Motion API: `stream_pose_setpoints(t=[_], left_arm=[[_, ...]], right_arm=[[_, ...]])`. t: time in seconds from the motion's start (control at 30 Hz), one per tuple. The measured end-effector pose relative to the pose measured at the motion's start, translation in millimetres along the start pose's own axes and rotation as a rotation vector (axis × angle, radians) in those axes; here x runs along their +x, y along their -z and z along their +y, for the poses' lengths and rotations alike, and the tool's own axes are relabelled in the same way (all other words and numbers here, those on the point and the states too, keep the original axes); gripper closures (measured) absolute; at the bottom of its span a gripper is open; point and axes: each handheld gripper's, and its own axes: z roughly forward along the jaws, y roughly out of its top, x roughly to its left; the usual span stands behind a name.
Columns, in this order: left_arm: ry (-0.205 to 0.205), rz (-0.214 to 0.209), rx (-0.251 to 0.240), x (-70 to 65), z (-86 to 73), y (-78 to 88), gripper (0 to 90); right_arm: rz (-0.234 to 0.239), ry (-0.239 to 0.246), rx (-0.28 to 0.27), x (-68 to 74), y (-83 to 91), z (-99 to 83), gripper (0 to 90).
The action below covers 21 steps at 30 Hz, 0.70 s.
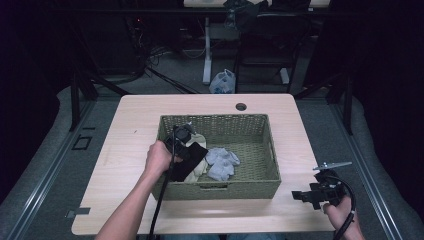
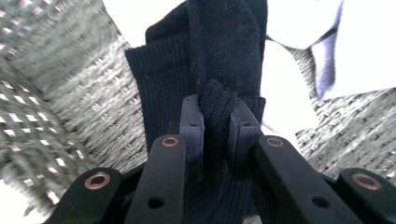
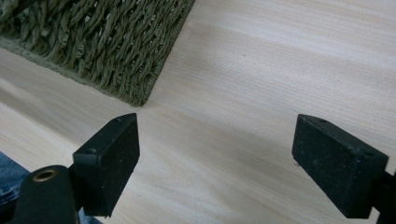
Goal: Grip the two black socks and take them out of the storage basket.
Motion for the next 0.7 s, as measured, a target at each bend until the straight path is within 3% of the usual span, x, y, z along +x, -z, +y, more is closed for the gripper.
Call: stream_pose_setpoints(t=[0.23,0.7], left_arm=[[-0.007,0.0,-0.066,0.7,2.4,30.8,79.8],[-0.021,-0.003,-0.121,4.3,10.8,64.5,79.7]], right_arm=[[-0.007,0.005,0.003,0.0,-0.1,0.0,15.1],[-0.003,0.006,0.003,0.1,-0.9,-0.2,15.2]])
